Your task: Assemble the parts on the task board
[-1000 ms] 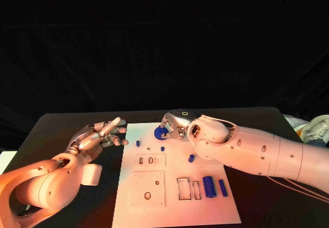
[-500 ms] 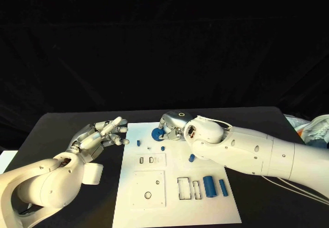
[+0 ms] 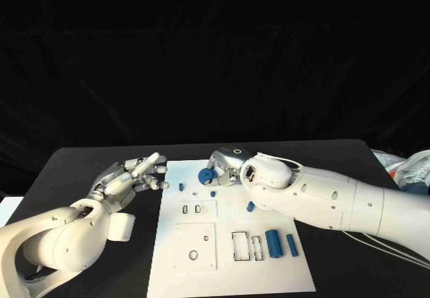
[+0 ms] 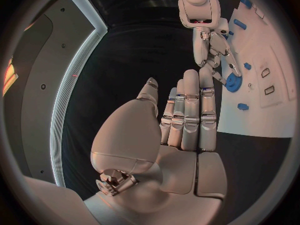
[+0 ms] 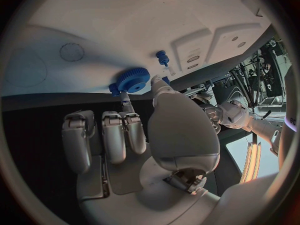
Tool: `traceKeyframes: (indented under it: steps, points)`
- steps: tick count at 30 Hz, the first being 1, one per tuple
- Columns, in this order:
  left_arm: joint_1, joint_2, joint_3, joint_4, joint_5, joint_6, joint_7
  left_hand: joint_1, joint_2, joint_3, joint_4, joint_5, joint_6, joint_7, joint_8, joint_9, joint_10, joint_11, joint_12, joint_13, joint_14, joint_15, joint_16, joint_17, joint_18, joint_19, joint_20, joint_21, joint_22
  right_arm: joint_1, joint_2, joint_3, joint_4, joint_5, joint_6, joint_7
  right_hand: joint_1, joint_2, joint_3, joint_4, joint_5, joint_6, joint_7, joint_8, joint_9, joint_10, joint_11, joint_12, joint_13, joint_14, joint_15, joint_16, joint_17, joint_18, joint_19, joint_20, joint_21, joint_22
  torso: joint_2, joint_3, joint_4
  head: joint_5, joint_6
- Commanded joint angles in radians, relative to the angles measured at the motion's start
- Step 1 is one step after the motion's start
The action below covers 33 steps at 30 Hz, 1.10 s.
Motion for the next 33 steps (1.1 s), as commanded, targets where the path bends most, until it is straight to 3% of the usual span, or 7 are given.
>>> traceKeyframes:
  steps: [1,9,16,20,25,29,33]
  points:
    - [0.001,0.001,0.001,0.001,0.001,0.022,0.002,0.006,0.003,0.000,-0.006,0.002,-0.006,0.001,-0.006,0.001,-0.006,0.002,0.002,0.001,-0.004,0.001,0.006,0.001,0.009,-0.009,0.001,0.006,0.001,0.000,-0.001,0.000,0.001,-0.002,0.012,-0.006,-0.021,0.011,-0.024,-0.001,0.031,-0.006,-0.001,0.001,0.002,0.105,0.008,0.001,0.262,0.102,0.007,-0.002,0.244,-0.007,0.106,0.009,0.006,0.263,0.000,0.0005,-0.0004,-0.001,0.000]
    - [0.001,0.001,0.001,0.001,0.001,0.022,0.001,0.006,0.004,-0.001,-0.007,0.000,-0.007,0.001,-0.007,0.001,-0.007,0.002,0.002,0.001,-0.006,0.001,0.007,0.002,0.009,-0.010,0.001,0.007,0.002,0.000,-0.001,-0.001,-0.004,0.032,0.057,-0.011,-0.073,0.064,-0.048,-0.002,0.062,0.012,-0.005,0.004,0.007,0.106,0.005,0.003,0.263,0.103,0.005,0.000,0.249,-0.007,0.106,0.008,0.006,0.263,0.000,0.0000,0.0002,-0.002,0.000]
    - [0.001,0.001,0.001,0.000,0.001,0.021,0.001,0.006,0.004,-0.001,-0.007,0.000,-0.007,0.001,-0.007,0.001,-0.007,0.002,0.002,0.001,-0.006,0.001,0.007,0.002,0.009,-0.010,0.001,0.007,0.002,0.000,-0.002,-0.001,-0.010,0.059,0.065,-0.020,-0.105,0.113,-0.082,-0.006,0.151,0.019,-0.007,0.002,0.007,0.106,0.003,0.003,0.263,0.103,0.003,0.001,0.249,-0.007,0.106,0.006,0.006,0.263,0.000,-0.0001,-0.0003,-0.002,-0.001]
    - [0.001,0.000,0.001,0.000,0.001,0.021,0.001,0.006,0.004,-0.001,-0.007,0.000,-0.007,0.001,-0.007,0.001,-0.007,0.002,0.002,0.001,-0.006,0.001,0.007,0.002,0.009,-0.010,0.001,0.007,0.002,-0.001,-0.006,-0.001,-0.006,0.061,0.013,-0.010,-0.082,0.123,-0.087,-0.013,0.167,0.023,-0.008,0.003,0.007,0.106,0.002,0.003,0.263,0.104,0.002,0.003,0.254,-0.007,0.106,0.005,0.006,0.263,0.000,0.0001,-0.0002,-0.003,-0.002]
    - [0.001,0.000,0.001,0.000,0.001,0.021,0.000,0.006,0.004,-0.001,-0.007,0.000,-0.007,0.001,-0.007,0.001,-0.007,0.002,0.002,0.001,-0.006,0.001,0.007,0.002,0.009,-0.010,0.001,0.007,0.002,-0.003,-0.019,-0.001,0.005,0.078,-0.115,0.030,-0.050,0.131,-0.091,-0.020,0.202,0.031,-0.011,0.004,0.008,0.106,-0.001,0.003,0.263,0.105,0.000,0.004,0.257,-0.007,0.106,0.003,0.006,0.263,0.000,0.0006,-0.0005,-0.002,-0.001]
    - [0.001,-0.002,0.001,0.000,0.001,0.021,0.000,0.006,0.004,-0.001,-0.007,0.000,-0.007,0.001,-0.007,0.001,-0.007,0.002,0.002,0.001,-0.006,0.001,0.007,0.002,0.009,-0.010,0.001,0.007,0.002,-0.004,-0.051,-0.001,0.019,0.158,-0.203,0.121,-0.016,0.134,-0.086,-0.035,0.189,0.032,-0.011,0.002,0.007,0.106,-0.001,0.003,0.263,0.104,-0.001,0.003,0.254,-0.007,0.106,0.002,0.006,0.263,-0.001,0.0001,-0.0014,-0.002,0.001]
    - [0.001,-0.007,0.001,0.000,0.001,0.019,0.000,0.006,0.004,-0.001,-0.007,0.000,-0.007,0.001,-0.007,0.001,-0.007,0.002,0.002,0.001,-0.006,0.001,0.007,0.002,0.009,-0.010,0.001,0.007,0.002,-0.004,-0.115,0.002,0.055,0.305,-0.231,0.233,0.009,0.128,-0.085,-0.047,0.176,0.027,-0.010,0.000,0.005,0.106,0.000,0.003,0.263,0.104,0.000,0.002,0.252,-0.007,0.106,0.003,0.006,0.263,-0.001,0.0016,-0.0052,0.001,0.004]
